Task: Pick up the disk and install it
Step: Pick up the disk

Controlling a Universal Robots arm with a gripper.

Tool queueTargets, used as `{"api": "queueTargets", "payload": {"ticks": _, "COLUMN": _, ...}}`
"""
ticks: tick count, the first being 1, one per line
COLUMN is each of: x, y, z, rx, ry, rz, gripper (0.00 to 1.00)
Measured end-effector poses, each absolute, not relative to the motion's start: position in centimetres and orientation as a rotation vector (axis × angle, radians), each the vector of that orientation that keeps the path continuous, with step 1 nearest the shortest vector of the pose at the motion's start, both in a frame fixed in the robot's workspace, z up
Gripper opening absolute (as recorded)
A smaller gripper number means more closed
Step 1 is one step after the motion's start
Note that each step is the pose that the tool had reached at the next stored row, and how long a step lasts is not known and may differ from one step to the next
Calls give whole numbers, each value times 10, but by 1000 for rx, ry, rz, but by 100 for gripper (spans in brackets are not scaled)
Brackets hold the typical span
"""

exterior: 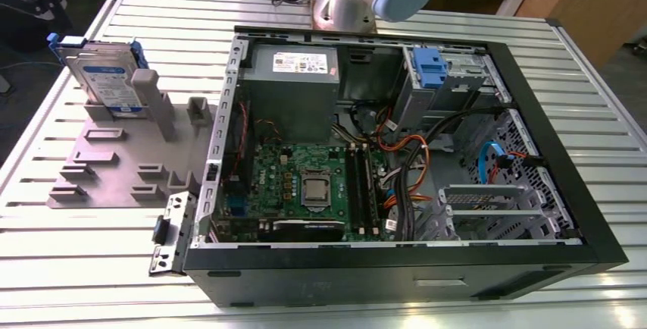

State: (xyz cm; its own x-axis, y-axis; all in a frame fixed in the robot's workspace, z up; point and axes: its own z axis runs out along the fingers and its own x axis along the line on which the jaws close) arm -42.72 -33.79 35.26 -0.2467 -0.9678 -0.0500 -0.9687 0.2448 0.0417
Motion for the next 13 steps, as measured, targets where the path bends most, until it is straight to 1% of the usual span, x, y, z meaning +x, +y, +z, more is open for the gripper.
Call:
{"api": "queueTargets", "payload": {"ticks": 1, "x": -427, "y": -338, "z": 352, "rx": -1936, "ry": 2455, "rz": 100, "gripper": 11}}
{"api": "queueTargets", "payload": {"ticks": 2, "x": -427, "y": -338, "z": 352, "rx": -1958, "ry": 2438, "rz": 100, "gripper": 17}}
{"api": "queueTargets", "payload": {"ticks": 3, "x": -427, "y": -338, "z": 352, "rx": -1979, "ry": 2421, "rz": 100, "gripper": 17}}
{"api": "queueTargets", "payload": {"ticks": 5, "x": -427, "y": -338, "z": 352, "rx": -2023, "ry": 2386, "rz": 100, "gripper": 29}}
{"api": "queueTargets", "payload": {"ticks": 6, "x": -427, "y": -338, "z": 352, "rx": -2045, "ry": 2368, "rz": 101, "gripper": 29}}
{"api": "queueTargets", "payload": {"ticks": 8, "x": -427, "y": -338, "z": 351, "rx": -2079, "ry": 2340, "rz": 101, "gripper": 41}}
{"api": "queueTargets", "payload": {"ticks": 9, "x": -427, "y": -338, "z": 350, "rx": -2082, "ry": 2337, "rz": 101, "gripper": 41}}
{"api": "queueTargets", "payload": {"ticks": 10, "x": -427, "y": -338, "z": 349, "rx": -2084, "ry": 2336, "rz": 101, "gripper": 47}}
{"api": "queueTargets", "payload": {"ticks": 11, "x": -428, "y": -338, "z": 347, "rx": -2085, "ry": 2335, "rz": 101, "gripper": 47}}
{"api": "queueTargets", "payload": {"ticks": 12, "x": -428, "y": -338, "z": 345, "rx": -2085, "ry": 2334, "rz": 101, "gripper": 53}}
{"api": "queueTargets", "payload": {"ticks": 13, "x": -428, "y": -338, "z": 343, "rx": -2086, "ry": 2333, "rz": 100, "gripper": 53}}
